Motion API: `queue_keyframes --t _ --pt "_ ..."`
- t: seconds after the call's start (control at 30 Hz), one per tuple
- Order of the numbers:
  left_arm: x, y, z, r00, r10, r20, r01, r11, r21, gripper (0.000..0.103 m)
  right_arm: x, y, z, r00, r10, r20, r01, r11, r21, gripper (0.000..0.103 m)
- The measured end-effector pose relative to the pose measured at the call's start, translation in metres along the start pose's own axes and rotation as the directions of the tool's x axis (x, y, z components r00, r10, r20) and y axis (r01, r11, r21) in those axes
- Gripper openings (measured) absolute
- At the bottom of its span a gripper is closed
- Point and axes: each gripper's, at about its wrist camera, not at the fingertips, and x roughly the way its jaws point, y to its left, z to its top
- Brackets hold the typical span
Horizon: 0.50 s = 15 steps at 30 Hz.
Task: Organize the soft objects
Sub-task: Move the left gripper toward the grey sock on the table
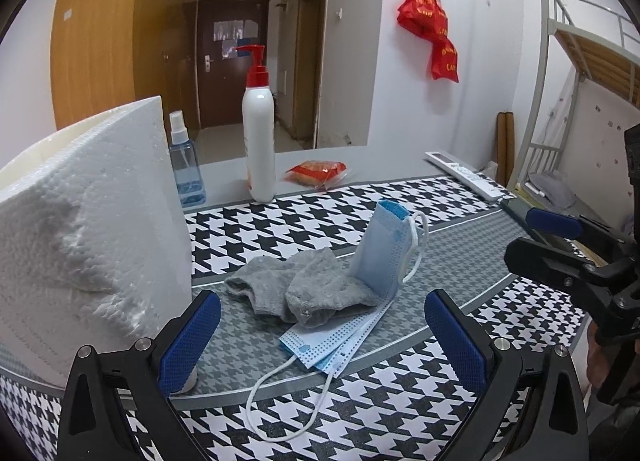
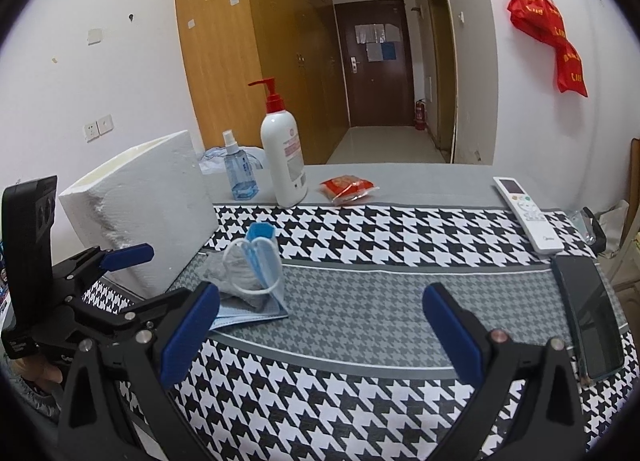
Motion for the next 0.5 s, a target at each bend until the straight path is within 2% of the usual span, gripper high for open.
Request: queue_keyframes --t 0.23,0.4,0.5 --pt "0.006 0.005 0.006 0.999 0.045 -0.011 -0.045 0.999 -0.010 0.098 0.006 -0.003 0.000 1.000 0.023 -0.009 -0.023 1.000 0.004 0.103" --pt "0.008 0.006 0.010 0.996 0.086 -0.005 -0.086 0.996 0.004 0.090 0.014 0.000 0.001 0.999 0.048 -0.026 -0.048 0.999 -0.003 0.103" --pt "0.016 0.003 0.010 0.996 0.081 -0.035 -0.079 0.996 0.033 0.085 0.017 0.002 0.002 0.997 0.074 -0.025 -0.074 0.997 0.000 0.103"
